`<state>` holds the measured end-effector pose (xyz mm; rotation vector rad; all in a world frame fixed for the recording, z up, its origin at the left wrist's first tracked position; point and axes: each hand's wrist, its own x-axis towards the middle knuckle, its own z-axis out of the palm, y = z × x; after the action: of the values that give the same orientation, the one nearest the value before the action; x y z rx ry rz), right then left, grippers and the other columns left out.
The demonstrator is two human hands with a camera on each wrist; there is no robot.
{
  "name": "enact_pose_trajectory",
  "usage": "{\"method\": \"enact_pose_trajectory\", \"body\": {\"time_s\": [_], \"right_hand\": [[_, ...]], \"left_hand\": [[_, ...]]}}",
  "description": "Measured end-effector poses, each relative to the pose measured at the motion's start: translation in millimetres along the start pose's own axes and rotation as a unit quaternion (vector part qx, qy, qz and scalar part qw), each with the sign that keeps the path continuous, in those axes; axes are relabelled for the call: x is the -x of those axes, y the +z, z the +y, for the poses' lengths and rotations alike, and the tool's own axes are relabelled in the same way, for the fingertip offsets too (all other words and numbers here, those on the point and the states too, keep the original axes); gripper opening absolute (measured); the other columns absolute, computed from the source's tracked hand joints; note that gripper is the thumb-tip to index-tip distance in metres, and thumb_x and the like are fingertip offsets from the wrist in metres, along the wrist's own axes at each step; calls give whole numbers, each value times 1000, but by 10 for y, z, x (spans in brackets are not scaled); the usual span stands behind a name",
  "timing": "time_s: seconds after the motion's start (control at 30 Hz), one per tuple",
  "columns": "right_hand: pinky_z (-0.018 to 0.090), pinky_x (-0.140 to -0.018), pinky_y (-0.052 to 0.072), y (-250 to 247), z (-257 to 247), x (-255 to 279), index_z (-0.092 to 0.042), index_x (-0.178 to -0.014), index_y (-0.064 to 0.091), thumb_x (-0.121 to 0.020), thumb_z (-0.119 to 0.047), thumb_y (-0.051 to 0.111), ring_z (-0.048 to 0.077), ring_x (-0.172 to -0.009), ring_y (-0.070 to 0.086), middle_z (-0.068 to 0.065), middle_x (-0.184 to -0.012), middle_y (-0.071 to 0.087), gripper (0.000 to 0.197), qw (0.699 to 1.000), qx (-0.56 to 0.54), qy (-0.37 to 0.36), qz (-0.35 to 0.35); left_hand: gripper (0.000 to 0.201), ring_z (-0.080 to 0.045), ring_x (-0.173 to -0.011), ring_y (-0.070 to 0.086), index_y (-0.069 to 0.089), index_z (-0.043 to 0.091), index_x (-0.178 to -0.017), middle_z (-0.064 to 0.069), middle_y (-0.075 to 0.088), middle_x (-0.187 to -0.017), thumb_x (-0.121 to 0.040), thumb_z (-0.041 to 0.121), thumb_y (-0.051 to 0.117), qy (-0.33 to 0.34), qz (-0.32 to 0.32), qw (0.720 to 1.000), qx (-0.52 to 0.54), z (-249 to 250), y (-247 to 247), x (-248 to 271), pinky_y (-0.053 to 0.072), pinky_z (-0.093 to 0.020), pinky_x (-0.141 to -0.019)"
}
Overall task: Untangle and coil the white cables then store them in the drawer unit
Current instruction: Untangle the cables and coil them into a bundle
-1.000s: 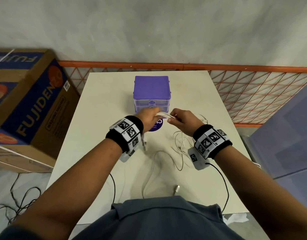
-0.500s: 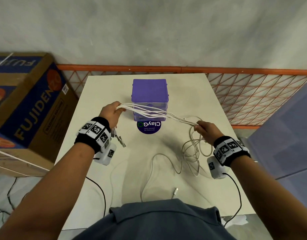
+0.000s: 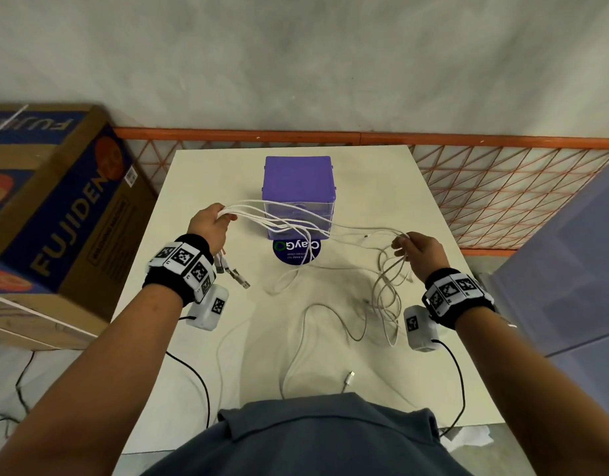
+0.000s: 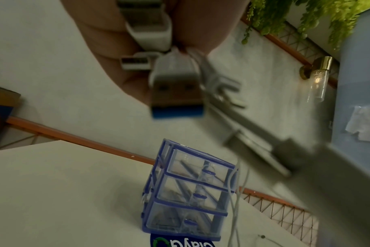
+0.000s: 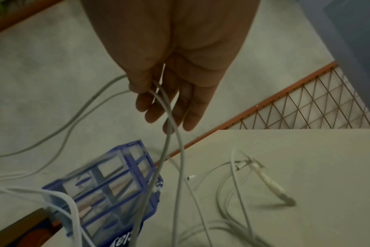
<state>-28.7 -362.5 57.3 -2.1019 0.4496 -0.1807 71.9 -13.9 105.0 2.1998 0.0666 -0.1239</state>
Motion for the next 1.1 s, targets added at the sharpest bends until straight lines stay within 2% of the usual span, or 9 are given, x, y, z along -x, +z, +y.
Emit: {"method": "enact_pose_trajectory", "body": {"time_s": [0.13,0.37,0.47,0.57,0.63,0.73,0.87,1.0,1.1], "right_hand": [[25,-56,40,-11,-80,-20,-9,-82,62,-91,-14,43,11,-50,54,8,-57,52,22,999,20,12,30],[32,-90,42,184,-407,59,-20,-122,51,-74,-9,61,26,-110,49,13,-118,52,50,992,122,-40,-16],[27,-73,36,428,-676,247,-14,-90,60,-76,-15,63,21,-81,50,6,-85,54,14,987,112,-113,-6],[29,-63,33,728,-688,389,-15,-51,44,-84,-27,58,23,-60,42,4,-52,43,38,983,129,-66,-117],[32,-76,42,920,-602,437,-9,-76,61,-85,-43,54,28,-83,57,12,-81,64,37,964,172,13,-202],[33,-97,39,1128,-544,466,-8,-123,49,-80,-50,59,29,-120,50,13,-128,55,61,944,171,110,-260],[35,-73,49,1201,-533,352,-7,-85,61,-84,-16,55,33,-89,61,17,-95,68,11,972,67,104,-197],[24,-59,40,957,-346,276,-19,-59,60,-84,-11,52,16,-61,53,-1,-56,62,27,979,-127,150,-60],[23,-60,50,688,-258,221,-13,-66,56,-84,0,50,14,-57,57,-4,-43,62,24,933,-305,189,25]], "left_hand": [[18,-21,-52,35,57,10,-91,-3,37,-60,-94,11,39,2,-3,1000,20,-3,-13,6,44,-43,-71],[19,-22,-52,33,55,11,-90,-4,35,-59,-94,9,37,43,-35,997,59,229,-6,143,41,-38,-63],[19,-21,-50,31,54,10,-88,-4,33,-58,-94,6,36,63,-47,994,77,375,17,221,39,-32,-52],[25,-17,-45,30,54,15,-79,-3,31,-56,-94,6,35,62,-55,990,111,528,8,282,36,-27,-49],[31,-12,-42,27,53,19,-73,-2,29,-54,-95,6,35,61,-61,987,138,617,-7,316,35,-26,-47],[32,-9,-39,26,52,19,-73,0,28,-53,-96,7,34,63,-79,981,166,731,-20,379,37,-24,-43],[31,-7,-37,26,53,18,-73,1,27,-53,-95,7,35,52,-84,975,197,756,-78,393,40,-18,-36],[32,-11,-42,29,52,19,-70,-2,29,-57,-95,8,34,3,-28,982,187,544,-168,258,37,-18,-38],[32,-16,-47,30,51,19,-68,-4,30,-58,-95,11,36,-50,7,984,169,278,-229,138,37,-17,-38]]}}
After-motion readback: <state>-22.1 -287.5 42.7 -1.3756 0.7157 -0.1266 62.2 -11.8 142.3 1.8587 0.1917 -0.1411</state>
